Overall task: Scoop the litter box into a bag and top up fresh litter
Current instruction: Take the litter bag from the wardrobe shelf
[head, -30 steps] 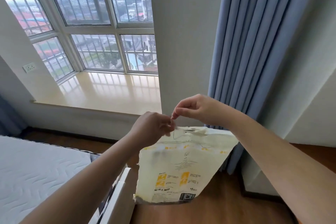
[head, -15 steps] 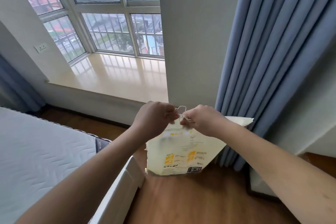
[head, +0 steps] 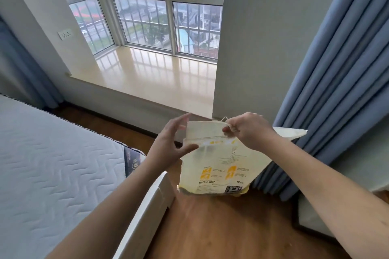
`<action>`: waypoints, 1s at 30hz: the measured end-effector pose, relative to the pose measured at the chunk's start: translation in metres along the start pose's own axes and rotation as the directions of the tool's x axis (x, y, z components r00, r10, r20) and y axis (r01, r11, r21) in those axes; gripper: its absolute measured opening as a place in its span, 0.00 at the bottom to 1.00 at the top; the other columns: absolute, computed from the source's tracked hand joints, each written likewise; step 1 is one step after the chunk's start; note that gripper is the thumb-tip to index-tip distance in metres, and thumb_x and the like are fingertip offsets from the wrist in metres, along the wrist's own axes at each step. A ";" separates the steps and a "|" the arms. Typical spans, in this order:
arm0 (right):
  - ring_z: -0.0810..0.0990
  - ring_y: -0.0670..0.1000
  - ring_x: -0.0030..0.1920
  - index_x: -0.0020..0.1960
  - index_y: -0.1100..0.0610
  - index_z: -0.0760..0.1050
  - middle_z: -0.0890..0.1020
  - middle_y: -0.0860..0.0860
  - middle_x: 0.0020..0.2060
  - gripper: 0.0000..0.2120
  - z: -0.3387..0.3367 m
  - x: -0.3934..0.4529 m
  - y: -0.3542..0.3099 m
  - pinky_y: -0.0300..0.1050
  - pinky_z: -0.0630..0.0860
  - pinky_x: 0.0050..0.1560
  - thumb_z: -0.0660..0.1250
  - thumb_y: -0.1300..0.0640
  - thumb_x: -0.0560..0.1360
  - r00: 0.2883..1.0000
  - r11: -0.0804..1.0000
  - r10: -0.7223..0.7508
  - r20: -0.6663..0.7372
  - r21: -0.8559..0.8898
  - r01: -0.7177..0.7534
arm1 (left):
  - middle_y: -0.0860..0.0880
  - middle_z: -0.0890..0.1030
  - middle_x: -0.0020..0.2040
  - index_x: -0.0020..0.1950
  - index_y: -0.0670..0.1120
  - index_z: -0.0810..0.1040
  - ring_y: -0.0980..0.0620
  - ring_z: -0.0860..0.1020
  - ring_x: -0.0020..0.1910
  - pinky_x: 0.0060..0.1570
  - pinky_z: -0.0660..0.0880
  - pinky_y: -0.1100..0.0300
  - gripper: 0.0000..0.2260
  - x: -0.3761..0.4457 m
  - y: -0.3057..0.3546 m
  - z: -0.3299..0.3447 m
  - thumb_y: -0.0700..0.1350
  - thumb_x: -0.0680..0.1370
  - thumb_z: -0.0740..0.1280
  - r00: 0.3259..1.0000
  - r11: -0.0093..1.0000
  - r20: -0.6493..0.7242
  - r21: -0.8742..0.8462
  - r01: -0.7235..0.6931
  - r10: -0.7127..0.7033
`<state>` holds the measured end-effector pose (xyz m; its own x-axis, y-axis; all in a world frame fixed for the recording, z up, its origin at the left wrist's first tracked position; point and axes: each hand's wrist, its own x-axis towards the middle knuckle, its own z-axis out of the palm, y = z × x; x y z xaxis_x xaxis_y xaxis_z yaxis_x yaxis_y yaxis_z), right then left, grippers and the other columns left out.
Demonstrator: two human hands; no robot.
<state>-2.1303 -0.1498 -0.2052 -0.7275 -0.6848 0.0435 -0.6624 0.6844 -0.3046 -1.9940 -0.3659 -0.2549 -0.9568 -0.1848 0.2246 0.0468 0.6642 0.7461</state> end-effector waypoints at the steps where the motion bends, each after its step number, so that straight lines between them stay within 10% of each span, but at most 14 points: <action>1: 0.79 0.46 0.46 0.42 0.43 0.80 0.84 0.39 0.44 0.10 -0.001 0.001 -0.002 0.38 0.65 0.37 0.62 0.51 0.78 1.000 1.000 0.015 0.003 0.013 -0.015 | 0.63 0.71 0.66 0.73 0.63 0.61 0.69 0.70 0.61 0.55 0.69 0.69 0.38 -0.011 -0.017 0.003 0.57 0.68 0.76 0.997 0.996 0.030 -0.058 0.070 -0.069; 7: 0.72 0.25 0.37 0.45 0.51 0.82 0.73 0.23 0.28 0.12 -0.013 0.009 -0.030 0.30 0.64 0.35 0.60 0.57 0.78 0.996 0.996 0.071 -0.057 0.066 -0.067 | 0.61 0.80 0.56 0.63 0.62 0.72 0.64 0.77 0.56 0.51 0.71 0.72 0.25 -0.058 -0.094 0.030 0.53 0.70 0.77 0.933 0.916 0.186 -0.207 0.344 -0.308; 12: 0.82 0.53 0.47 0.43 0.54 0.83 0.85 0.46 0.41 0.13 -0.032 0.013 -0.049 0.47 0.76 0.51 0.60 0.59 0.78 0.995 0.975 0.064 -0.071 0.218 -0.048 | 0.51 0.86 0.45 0.50 0.49 0.81 0.51 0.83 0.46 0.47 0.79 0.57 0.11 -0.042 -0.094 0.031 0.50 0.70 0.75 0.919 0.800 0.045 -0.477 0.364 -0.391; 20: 0.80 0.39 0.43 0.39 0.45 0.81 0.84 0.40 0.37 0.12 -0.043 0.025 -0.026 0.31 0.72 0.44 0.64 0.53 0.79 0.998 0.970 0.061 0.031 0.233 -0.067 | 0.45 0.86 0.42 0.50 0.44 0.82 0.50 0.83 0.40 0.36 0.78 0.59 0.04 -0.022 -0.081 0.041 0.38 0.76 0.71 0.884 0.662 -0.034 -0.676 0.324 -0.467; 30: 0.81 0.38 0.40 0.45 0.48 0.82 0.84 0.41 0.38 0.04 -0.048 0.080 -0.004 0.29 0.73 0.43 0.69 0.56 0.75 0.986 0.942 -0.146 0.080 0.315 0.114 | 0.48 0.81 0.35 0.40 0.51 0.78 0.55 0.76 0.34 0.38 0.75 0.53 0.06 0.018 -0.080 0.067 0.49 0.75 0.70 0.918 0.883 -0.098 -0.327 0.336 -0.385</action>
<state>-2.1942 -0.1953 -0.1547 -0.6065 -0.7950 0.0109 -0.6506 0.4884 -0.5815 -2.0341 -0.3733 -0.3524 -0.8678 -0.4964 -0.0201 -0.1861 0.2872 0.9396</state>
